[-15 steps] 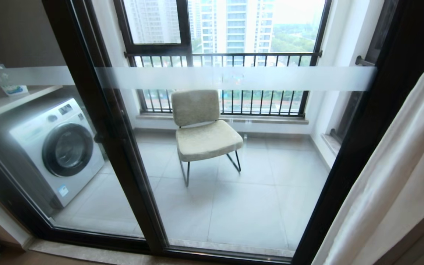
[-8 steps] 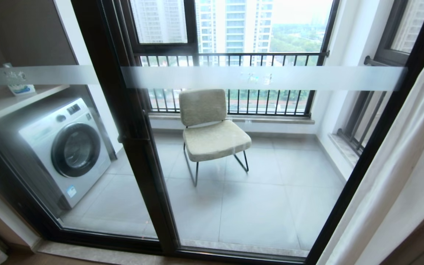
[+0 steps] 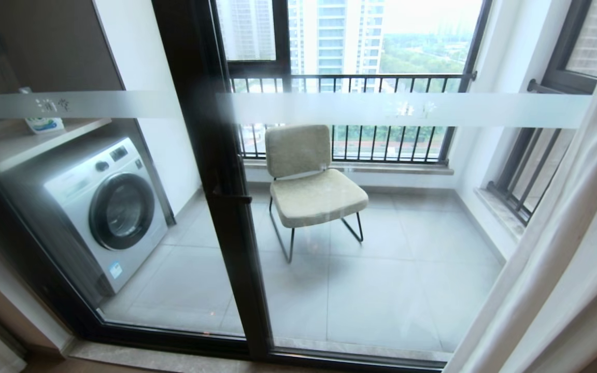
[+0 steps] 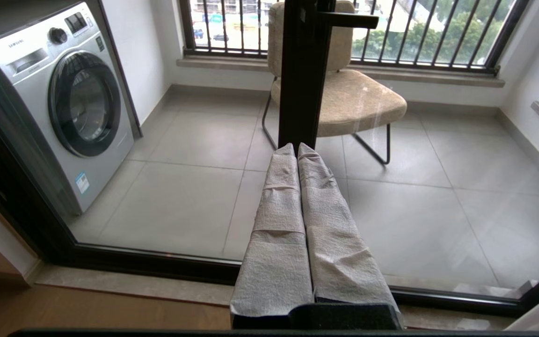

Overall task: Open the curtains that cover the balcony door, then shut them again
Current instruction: Close the inner curtains on both sides

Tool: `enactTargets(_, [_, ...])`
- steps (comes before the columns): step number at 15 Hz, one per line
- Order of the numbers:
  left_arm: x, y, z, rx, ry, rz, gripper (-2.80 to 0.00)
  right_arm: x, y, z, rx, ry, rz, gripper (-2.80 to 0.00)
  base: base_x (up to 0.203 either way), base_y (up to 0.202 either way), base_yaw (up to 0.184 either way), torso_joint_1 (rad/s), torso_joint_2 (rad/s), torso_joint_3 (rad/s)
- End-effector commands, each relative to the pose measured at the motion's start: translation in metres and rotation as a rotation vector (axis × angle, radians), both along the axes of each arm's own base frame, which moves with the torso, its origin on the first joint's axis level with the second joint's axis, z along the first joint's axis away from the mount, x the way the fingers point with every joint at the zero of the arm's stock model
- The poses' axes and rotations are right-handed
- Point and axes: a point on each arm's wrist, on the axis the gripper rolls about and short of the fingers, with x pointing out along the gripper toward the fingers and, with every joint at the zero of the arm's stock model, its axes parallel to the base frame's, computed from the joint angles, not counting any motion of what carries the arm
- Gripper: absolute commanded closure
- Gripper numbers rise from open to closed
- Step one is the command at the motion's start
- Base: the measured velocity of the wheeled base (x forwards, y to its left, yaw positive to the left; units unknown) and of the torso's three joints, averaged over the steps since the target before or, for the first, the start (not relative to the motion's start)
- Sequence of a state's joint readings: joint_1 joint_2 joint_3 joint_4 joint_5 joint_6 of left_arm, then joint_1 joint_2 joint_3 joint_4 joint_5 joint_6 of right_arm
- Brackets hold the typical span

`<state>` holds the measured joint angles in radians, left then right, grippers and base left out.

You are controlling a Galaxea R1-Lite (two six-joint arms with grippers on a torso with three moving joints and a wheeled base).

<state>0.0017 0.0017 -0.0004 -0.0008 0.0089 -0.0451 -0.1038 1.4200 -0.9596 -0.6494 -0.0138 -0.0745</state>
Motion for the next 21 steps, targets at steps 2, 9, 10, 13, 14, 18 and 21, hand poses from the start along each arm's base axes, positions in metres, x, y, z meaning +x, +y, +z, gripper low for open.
enactTargets(2, [0.000,0.000,0.000,-0.001,0.001,0.000,0.00,0.004,0.001,-0.002,-0.001,0.006,0.004,0.00,0.000,0.172,-0.003,0.000,0.00,0.000])
enactTargets(9, [0.000,0.000,0.000,0.001,0.001,0.000,0.00,0.013,0.008,0.003,-0.001,-0.006,0.033,0.00,0.000,0.189,0.000,0.003,0.00,0.002])
enactTargets(10, [0.000,0.000,0.000,0.001,0.001,0.000,0.00,0.015,0.009,0.004,-0.001,-0.009,0.037,0.00,0.000,0.187,0.001,-0.002,0.00,0.002])
enactTargets(13, [0.000,0.000,0.000,0.001,0.001,0.000,0.00,0.019,0.009,0.005,-0.001,-0.010,0.041,0.00,0.000,0.186,0.001,0.004,0.00,0.001])
enactTargets(14, [0.000,0.000,0.000,0.001,0.001,0.000,0.00,0.020,0.010,0.004,-0.001,-0.007,0.043,0.00,0.000,0.190,0.002,0.002,0.00,0.002])
enactTargets(18, [0.000,0.000,0.000,0.001,0.001,0.000,0.00,0.024,0.013,0.006,-0.001,-0.013,0.058,0.00,0.000,0.188,0.002,0.003,0.00,0.001])
enactTargets(21, [0.000,0.000,0.000,0.001,0.001,0.000,0.00,0.028,0.014,0.009,-0.002,-0.023,0.059,0.00,0.000,0.187,0.001,0.005,0.00,0.002])
